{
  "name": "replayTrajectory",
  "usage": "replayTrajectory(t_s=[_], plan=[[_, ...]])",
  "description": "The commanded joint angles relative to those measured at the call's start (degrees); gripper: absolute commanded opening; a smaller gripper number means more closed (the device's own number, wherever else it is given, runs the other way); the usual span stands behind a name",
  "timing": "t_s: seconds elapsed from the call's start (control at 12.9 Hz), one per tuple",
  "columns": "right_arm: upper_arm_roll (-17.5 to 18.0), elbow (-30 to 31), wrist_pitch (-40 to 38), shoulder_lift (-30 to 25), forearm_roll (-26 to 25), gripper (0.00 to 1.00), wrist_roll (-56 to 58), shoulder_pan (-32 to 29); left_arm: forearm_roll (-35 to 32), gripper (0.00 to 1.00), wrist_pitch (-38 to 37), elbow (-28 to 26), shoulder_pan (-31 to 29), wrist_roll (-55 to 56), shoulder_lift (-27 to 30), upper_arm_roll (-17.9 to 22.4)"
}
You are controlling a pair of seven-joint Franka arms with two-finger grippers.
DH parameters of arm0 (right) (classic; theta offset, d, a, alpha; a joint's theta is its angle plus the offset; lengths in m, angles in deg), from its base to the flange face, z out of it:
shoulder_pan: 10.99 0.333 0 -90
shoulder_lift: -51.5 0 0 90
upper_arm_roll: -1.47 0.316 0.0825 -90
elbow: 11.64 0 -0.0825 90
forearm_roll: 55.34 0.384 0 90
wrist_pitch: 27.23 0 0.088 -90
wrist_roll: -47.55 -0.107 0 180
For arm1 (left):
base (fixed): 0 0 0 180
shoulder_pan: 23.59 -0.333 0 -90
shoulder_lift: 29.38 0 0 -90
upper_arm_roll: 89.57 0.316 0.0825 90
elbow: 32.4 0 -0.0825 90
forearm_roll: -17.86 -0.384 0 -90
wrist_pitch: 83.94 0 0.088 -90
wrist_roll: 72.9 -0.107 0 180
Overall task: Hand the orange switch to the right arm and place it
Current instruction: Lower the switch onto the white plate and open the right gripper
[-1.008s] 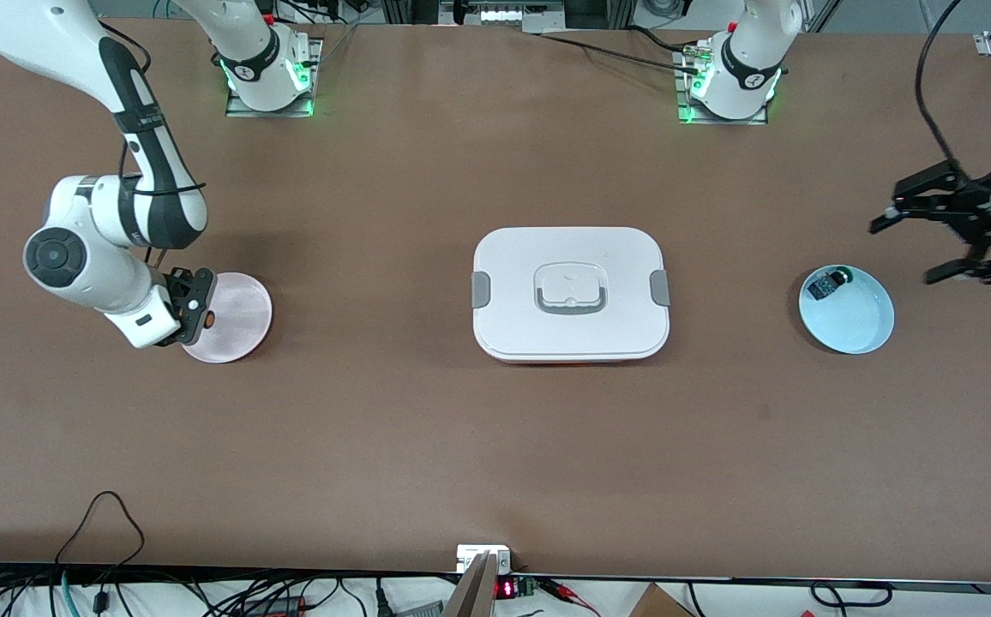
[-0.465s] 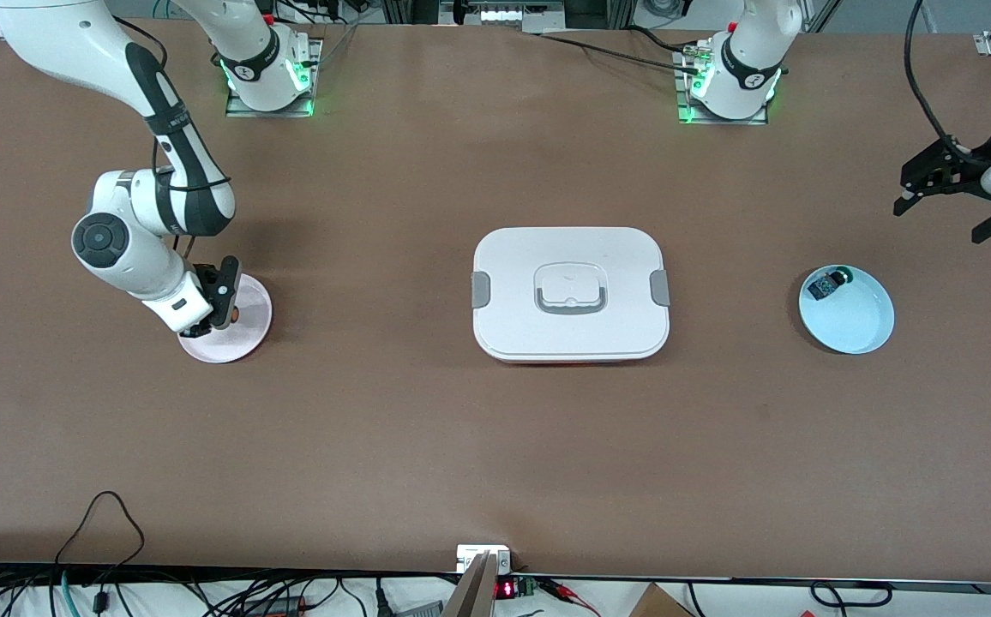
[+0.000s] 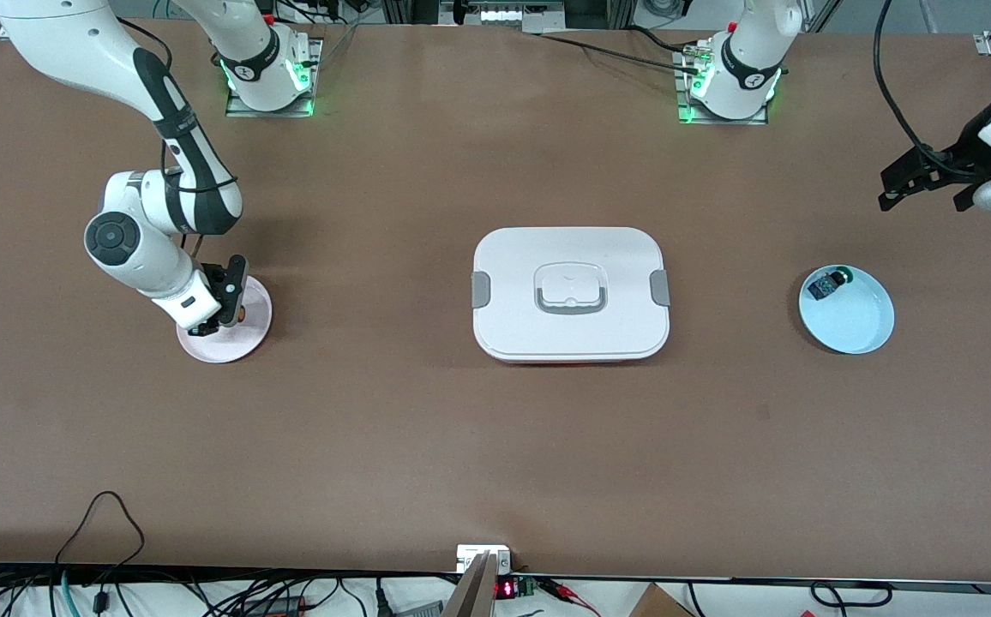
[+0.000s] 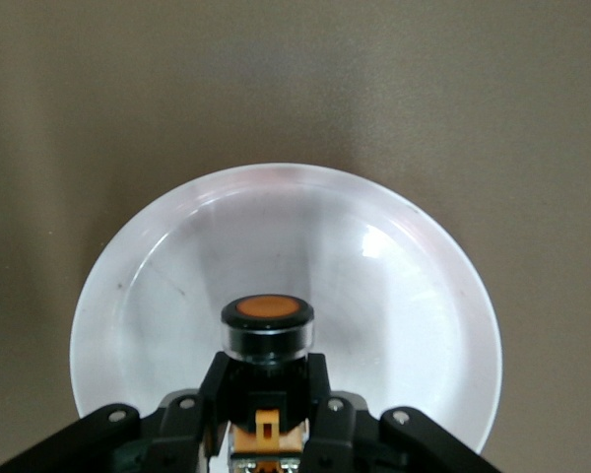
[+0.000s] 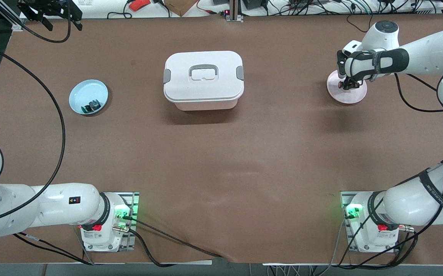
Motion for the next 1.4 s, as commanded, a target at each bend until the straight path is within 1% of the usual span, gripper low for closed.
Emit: replayTrajectory(t_s=[0.0, 0.08, 0.16, 0.23, 0.31, 0.54, 0.7, 0.85, 0.93, 1.01, 1.16, 1.32], plan=[[0.2, 0.9, 1.2, -0.3, -0.7, 0.14, 0.5, -0.2, -0.9, 1.0, -1.2, 2.2, 0.9, 2.5, -1.1, 0.7], [0.2, 1.0, 1.2, -0.3, -0.7, 0.15, 0.5, -0.2, 0.0, 1.0, -1.8, 5.6, 0.8, 2.8, -3.9, 0.9], [0.2, 0.9, 1.1, -0.3, -0.7, 0.27, 0.4, -0.2, 0.5, 1.0, -3.7, 9.0, 0.9, 2.7, -6.5, 1.0], [0.2, 0.9, 1.0, -0.5, -0.4, 0.74, -0.4, -0.2, 0.1, 1.0, -4.8, 11.0, 1.1, 2.9, -8.3, 0.5], [0.2, 0.7, 0.8, -0.8, -0.4, 1.0, -0.4, -0.2, 0.1, 1.0, -4.8, 11.3, 1.1, 2.9, -8.9, 0.4], [0.3, -0.1, 0.6, -2.0, -0.5, 1.0, -0.4, 0.1, 0.8, 1.0, -4.8, 11.0, 1.0, 2.9, -9.0, 0.4], [0.3, -1.9, 0.6, -3.1, 0.1, 1.0, -0.5, 0.3, 0.9, 1.0, -4.9, 11.3, 1.1, 3.1, -9.5, 0.3], [0.8, -4.4, -0.8, -5.6, 0.8, 1.0, -5.9, 0.8, 0.8, 1.0, -4.8, 11.4, 1.0, 3.0, -9.5, 0.2], [1.0, -5.1, -3.7, -7.2, 3.2, 1.0, -10.1, 0.8, 0.9, 1.0, -4.9, 11.4, 0.6, 3.0, -9.5, 0.2], [1.0, -7.0, -6.4, -8.5, 7.3, 1.0, -13.9, 1.2, 0.8, 1.0, -4.9, 11.4, 0.4, 3.1, -9.5, 0.3], [1.0, -11.1, -12.3, -9.4, 13.5, 1.0, -19.1, 2.9, 0.8, 1.0, -5.1, 11.4, -0.1, 3.1, -9.5, 0.8], [1.0, -13.2, -16.8, -10.9, 16.9, 1.0, -29.0, 3.0, 0.6, 1.0, -5.0, 11.4, -0.3, 3.1, -9.6, 0.5]])
